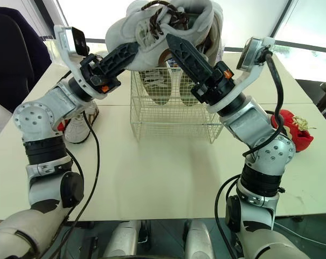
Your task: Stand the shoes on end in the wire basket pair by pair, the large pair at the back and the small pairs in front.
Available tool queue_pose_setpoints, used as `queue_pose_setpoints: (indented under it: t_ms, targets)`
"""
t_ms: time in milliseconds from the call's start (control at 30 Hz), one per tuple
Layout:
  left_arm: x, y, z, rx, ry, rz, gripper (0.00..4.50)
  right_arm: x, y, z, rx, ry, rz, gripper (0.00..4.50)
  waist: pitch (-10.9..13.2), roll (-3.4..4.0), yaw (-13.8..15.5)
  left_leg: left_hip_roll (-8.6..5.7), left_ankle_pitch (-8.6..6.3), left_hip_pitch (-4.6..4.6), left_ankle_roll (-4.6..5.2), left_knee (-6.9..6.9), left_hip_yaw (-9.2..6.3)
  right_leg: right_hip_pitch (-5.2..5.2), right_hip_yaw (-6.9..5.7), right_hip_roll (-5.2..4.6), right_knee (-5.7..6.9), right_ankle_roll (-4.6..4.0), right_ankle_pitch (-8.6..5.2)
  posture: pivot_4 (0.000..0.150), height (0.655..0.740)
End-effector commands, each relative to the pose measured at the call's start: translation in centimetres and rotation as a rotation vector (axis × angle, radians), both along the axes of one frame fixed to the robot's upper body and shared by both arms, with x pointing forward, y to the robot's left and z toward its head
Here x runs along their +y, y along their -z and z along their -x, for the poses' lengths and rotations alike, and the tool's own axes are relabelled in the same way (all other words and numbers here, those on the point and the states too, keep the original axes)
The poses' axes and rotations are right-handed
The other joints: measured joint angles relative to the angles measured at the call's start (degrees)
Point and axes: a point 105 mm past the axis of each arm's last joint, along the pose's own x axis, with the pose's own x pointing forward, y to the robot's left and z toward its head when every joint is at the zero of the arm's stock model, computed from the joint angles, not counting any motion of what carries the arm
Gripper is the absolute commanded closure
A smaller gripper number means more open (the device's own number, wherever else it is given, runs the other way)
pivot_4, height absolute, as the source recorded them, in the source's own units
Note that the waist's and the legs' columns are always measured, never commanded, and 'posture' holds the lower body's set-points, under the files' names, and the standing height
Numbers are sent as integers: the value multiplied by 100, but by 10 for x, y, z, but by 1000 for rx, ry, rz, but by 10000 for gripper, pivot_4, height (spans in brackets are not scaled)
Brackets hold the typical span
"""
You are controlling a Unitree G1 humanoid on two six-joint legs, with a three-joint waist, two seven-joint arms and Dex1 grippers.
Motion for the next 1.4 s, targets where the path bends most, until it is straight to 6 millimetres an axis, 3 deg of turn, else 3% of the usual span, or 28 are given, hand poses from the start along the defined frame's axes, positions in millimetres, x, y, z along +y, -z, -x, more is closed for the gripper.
queue_pose_setpoints:
  t_ms: [33, 67, 167, 367, 400, 500, 633, 667, 867, 1033, 1400]
  targets:
    - [-5, -3, 4, -51, -20, -9, 41901, 3, -14, 8, -56, -13, -33, 316, 0, 1, -20, 0, 0, 1, 0, 0, 0, 0, 0, 0, 1, 0, 0, 1500, 7400]
    - [-5, -2, 4, -50, -22, -10, 41901, 4, -15, 8, -57, -12, -34, 316, 0, 1, -27, 1, 0, 2, 0, -2, 0, -1, 0, 0, 2, 0, 0, 1500, 7400]
    - [-6, -1, 2, -44, -34, -3, 41901, 8, -16, 5, -60, -2, -20, 8186, 0, 1, -40, 1, 0, 1, 0, -4, 0, -4, 0, 1, 3, 1, 0, 1500, 7400]
    - [-12, 5, -5, -13, -73, -26, 41901, 10, -18, 3, -79, 17, 19, 37884, 0, 1, -21, 1, 0, 0, 0, -4, -1, -3, 0, 1, 1, 0, 0, 1500, 7400]
    - [-13, 6, -4, -10, -68, -38, 36903, 10, -18, 3, -85, 24, 32, 41155, 0, 1, -19, 1, 0, -1, 0, -4, 0, -4, 0, 1, 0, 0, 0, 1500, 7400]
    - [-14, 6, 6, -53, -31, -87, 22601, 4, -23, -2, -91, 52, 84, 41823, 0, 1, -36, 1, 0, -1, 0, -4, 0, -5, 0, 1, 0, 0, 0, 1500, 7400]
    - [3, 6, 22, -132, 10, -178, 1891, -16, -33, -11, -195, 111, 332, 41823, 2, 4, -53, 1, 0, -7, 0, -7, 0, -15, 0, 1, 1, -1, -1, 1500, 7400]
    - [10, 7, 23, -142, 4, -203, 374, -23, -35, -14, -225, 130, 412, 41823, 3, 5, -42, 1, 0, -8, 0, -7, 0, -16, 0, 1, -1, -3, -2, 1500, 7400]
    - [38, 18, 20, -185, -69, -361, 374, -70, -31, -54, -385, 284, 897, 41823, 3, 5, -53, 2, -3, -8, -4, -12, 5, -18, 0, 1, -21, -24, -13, 1500, 7400]
    - [49, 24, 17, -202, -124, -420, 374, -81, -22, -77, -480, 268, 1145, 41823, 6, 8, -144, 2, -3, -21, -5, -18, 12, -33, 2, -2, -24, -23, -12, 1500, 7400]
    - [48, 27, 17, -214, -158, -426, 374, -79, 8, -102, -427, 152, 1247, 41823, 8, 11, -156, 2, 6, -21, -17, -27, 17, -39, 2, -1, -15, 0, 1, 1500, 7400]
